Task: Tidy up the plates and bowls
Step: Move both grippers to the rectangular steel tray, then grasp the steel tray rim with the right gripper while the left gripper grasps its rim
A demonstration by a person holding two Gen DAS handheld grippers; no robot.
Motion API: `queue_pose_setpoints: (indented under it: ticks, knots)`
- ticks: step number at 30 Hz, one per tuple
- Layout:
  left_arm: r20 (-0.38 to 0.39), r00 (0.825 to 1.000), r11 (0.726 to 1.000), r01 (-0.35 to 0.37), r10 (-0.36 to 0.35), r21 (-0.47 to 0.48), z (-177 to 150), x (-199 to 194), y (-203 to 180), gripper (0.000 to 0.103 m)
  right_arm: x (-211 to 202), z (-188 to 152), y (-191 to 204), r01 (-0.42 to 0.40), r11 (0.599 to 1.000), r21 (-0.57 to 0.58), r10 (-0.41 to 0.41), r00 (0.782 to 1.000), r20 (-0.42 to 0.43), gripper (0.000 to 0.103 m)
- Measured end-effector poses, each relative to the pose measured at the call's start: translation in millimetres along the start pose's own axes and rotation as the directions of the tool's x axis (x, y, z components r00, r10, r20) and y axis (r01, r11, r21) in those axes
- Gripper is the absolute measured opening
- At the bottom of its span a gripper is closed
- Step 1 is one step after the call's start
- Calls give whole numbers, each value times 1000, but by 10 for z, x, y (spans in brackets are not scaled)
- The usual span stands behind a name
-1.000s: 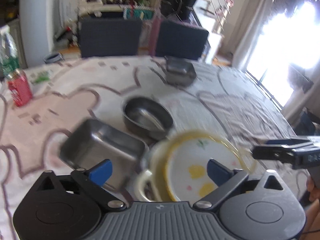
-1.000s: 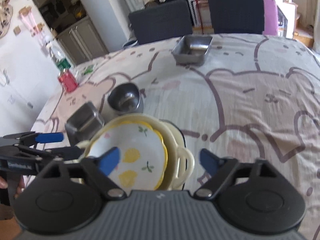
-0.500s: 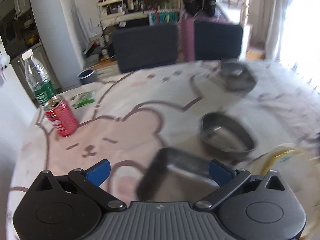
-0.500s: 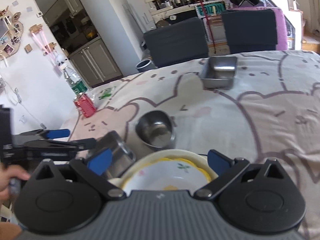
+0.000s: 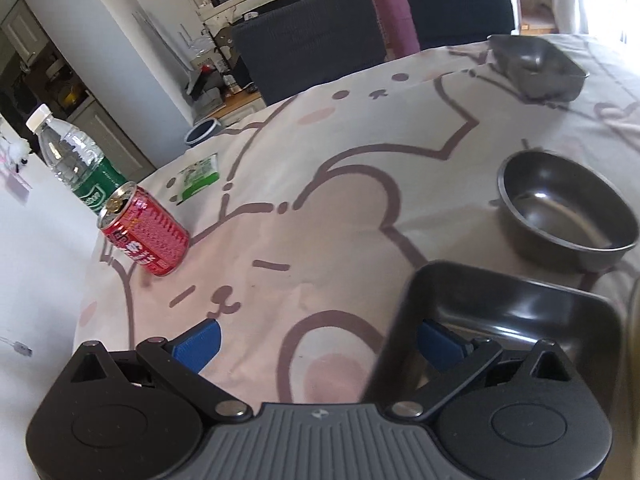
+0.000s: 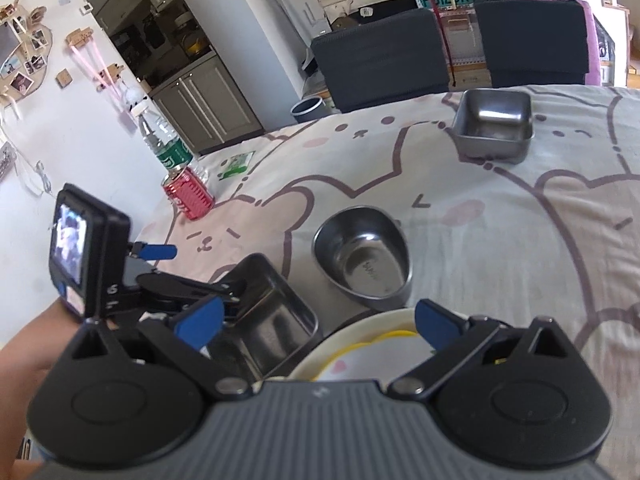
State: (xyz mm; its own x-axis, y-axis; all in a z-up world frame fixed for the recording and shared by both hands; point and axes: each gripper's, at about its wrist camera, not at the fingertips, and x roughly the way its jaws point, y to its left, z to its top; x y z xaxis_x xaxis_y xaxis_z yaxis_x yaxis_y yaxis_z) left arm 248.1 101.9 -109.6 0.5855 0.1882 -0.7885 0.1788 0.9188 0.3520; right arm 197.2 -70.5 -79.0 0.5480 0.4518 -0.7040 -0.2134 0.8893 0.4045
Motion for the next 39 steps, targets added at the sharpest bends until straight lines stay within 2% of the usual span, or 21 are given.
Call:
queue_pose_setpoints:
  ticks: [11,15,18,20,23,25,27,28,29,32,39]
  knots:
    - [-36,999,994,-22,18,-105,-186,31,338,103,190,74,137,-21,1000,-18,21,1000,-20,103]
    - [-71,997,983,1,-14,-183,-277,25,521,101,308,126,231,-13,999,-32,12,999,-31,103]
    - [-71,992,956,79,-103,-284,-355,1,670,86,442,143,286,-39,999,-38,36,997,-75,102]
    - [-61,985,928,129,-160,-349,-405,-8,743,71,533,138,340,-41,998,-45,37,995,-90,99]
    - [-41,975,892,184,-220,-413,-457,-23,808,56,692,144,409,-37,999,-18,34,991,-130,75]
    - [-28,967,873,214,-252,-437,-470,-30,819,47,797,144,415,-44,999,25,48,986,-161,55]
    - [-18,962,862,237,-274,-449,-466,-33,811,39,868,144,419,-10,999,46,18,986,-168,42]
    - [-13,958,855,250,-286,-454,-464,-35,806,32,900,145,416,9,999,51,0,985,-172,37]
    - [-6,953,847,266,-303,-460,-463,-31,804,25,928,145,404,20,998,57,-10,984,-176,35]
    - [2,944,833,293,-331,-468,-457,-32,797,16,997,136,363,26,996,80,-10,982,-190,30]
    - [-12,931,830,320,-365,-457,-471,-18,772,12,1110,116,406,22,998,59,-9,977,-213,9]
